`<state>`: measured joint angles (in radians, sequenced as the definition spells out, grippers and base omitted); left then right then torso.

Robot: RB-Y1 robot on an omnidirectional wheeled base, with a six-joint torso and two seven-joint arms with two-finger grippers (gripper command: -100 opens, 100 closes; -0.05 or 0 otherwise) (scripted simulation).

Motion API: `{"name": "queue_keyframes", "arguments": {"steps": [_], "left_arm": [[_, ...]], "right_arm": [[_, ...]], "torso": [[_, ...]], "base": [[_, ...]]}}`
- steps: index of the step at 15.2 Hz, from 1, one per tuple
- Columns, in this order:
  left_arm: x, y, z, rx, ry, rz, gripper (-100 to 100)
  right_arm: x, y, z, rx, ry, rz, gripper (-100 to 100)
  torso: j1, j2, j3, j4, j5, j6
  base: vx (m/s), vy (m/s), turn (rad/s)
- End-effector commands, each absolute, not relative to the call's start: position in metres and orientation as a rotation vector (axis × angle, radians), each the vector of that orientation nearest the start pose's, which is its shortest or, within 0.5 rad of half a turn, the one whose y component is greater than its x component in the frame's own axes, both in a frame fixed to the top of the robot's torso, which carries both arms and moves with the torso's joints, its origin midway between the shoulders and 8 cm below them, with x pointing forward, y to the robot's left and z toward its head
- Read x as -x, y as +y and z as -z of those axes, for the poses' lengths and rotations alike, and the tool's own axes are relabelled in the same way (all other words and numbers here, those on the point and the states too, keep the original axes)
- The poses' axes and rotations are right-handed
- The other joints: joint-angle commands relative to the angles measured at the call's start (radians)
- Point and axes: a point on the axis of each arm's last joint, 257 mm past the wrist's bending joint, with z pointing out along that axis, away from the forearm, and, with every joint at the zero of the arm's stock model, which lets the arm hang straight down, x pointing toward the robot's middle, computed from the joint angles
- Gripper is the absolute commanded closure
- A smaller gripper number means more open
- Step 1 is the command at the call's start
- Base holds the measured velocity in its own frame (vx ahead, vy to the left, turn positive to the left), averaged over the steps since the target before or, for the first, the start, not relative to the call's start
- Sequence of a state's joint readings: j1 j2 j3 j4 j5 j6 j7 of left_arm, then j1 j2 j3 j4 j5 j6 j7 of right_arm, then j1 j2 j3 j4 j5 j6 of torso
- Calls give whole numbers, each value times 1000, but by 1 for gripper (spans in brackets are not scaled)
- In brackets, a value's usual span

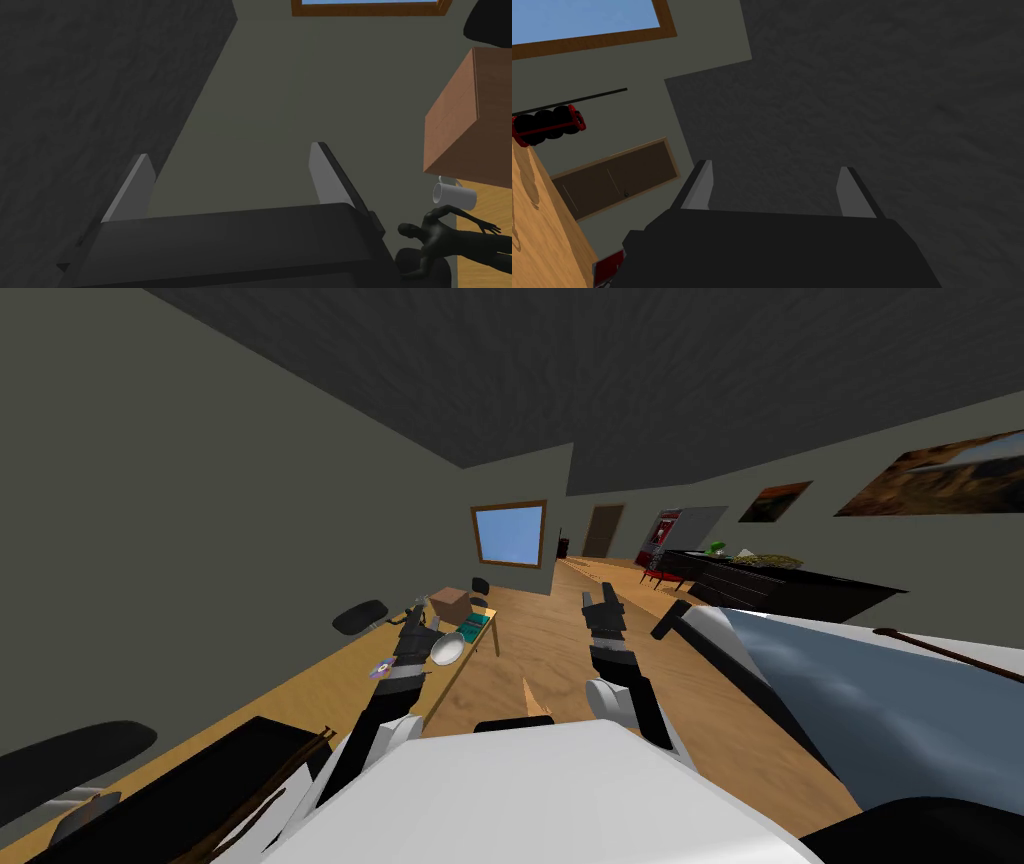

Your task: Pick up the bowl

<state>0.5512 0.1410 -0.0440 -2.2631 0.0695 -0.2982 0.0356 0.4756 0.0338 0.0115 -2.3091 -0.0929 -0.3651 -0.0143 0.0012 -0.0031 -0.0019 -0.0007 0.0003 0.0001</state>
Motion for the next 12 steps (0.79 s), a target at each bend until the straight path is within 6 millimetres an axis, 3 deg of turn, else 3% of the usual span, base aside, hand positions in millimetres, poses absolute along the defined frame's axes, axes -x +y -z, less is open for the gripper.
{"name": "queue_keyframes", "arguments": {"steps": [1, 4, 12], "left_arm": [[-376, 276, 63, 886, 921, 1304, -100], [-379, 281, 76, 922, 956, 1285, -100], [-384, 307, 139, 1107, 1092, 1188, -100]], "right_arm": [[-361, -287, -19, -813, 581, -1380, 0], [-361, -287, -19, -813, 581, -1381, 0], [-361, -287, -19, -813, 581, -1381, 0]], "torso": [[0, 0, 0, 0, 0, 0], [-1, 0, 0, 0, 0, 0], [0, -1, 0, 0, 0, 0]], "base": [[33, 7, -50], [38, 5, -58], [46, 9, -70]]}}
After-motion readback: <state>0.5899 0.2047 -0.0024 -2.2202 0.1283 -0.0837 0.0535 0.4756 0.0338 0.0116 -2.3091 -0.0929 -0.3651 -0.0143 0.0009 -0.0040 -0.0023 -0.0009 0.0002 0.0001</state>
